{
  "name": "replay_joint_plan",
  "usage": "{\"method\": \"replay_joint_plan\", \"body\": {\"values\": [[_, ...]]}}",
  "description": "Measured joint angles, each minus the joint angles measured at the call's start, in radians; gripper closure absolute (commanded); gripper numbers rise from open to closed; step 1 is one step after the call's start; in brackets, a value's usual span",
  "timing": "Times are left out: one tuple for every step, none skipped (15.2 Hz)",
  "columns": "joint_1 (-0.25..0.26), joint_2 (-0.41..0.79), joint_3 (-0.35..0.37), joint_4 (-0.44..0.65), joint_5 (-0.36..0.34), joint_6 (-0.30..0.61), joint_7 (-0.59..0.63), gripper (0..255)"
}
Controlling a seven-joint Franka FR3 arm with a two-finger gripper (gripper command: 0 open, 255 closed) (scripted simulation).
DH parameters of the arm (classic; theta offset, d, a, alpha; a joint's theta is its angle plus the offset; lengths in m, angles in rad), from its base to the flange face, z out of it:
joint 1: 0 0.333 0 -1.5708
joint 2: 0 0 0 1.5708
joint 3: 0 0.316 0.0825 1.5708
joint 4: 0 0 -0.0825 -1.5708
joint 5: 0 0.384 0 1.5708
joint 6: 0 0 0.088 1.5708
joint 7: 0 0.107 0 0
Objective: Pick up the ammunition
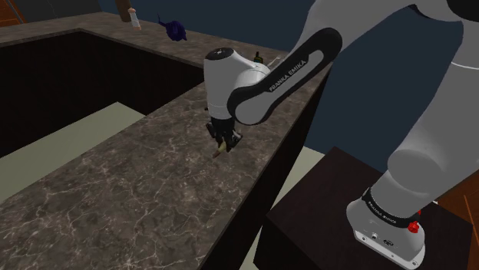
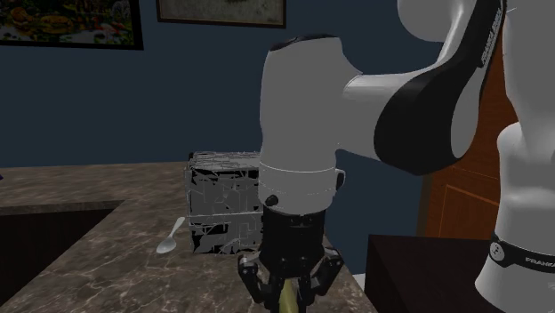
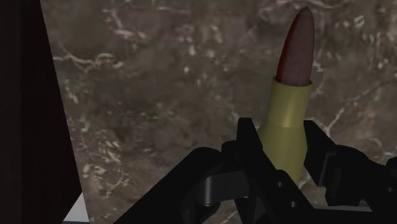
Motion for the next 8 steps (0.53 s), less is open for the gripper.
{"method": "replay_joint_plan", "body": {"values": [[-0.005,-0.014,0.007,0.000,0.016,-0.009,-0.010,255],[-0.011,-0.030,0.014,0.000,0.034,-0.020,-0.023,255],[-0.014,-0.038,0.018,0.006,0.045,-0.030,-0.031,255],[-0.016,-0.045,0.022,0.013,0.054,-0.042,-0.038,255],[-0.020,-0.058,0.026,0.016,0.069,-0.053,-0.049,255],[-0.025,-0.074,0.032,0.016,0.086,-0.063,-0.061,255],[-0.030,-0.089,0.036,0.020,0.104,-0.076,-0.075,255],[-0.031,-0.095,0.037,0.023,0.111,-0.082,-0.080,255]]}}
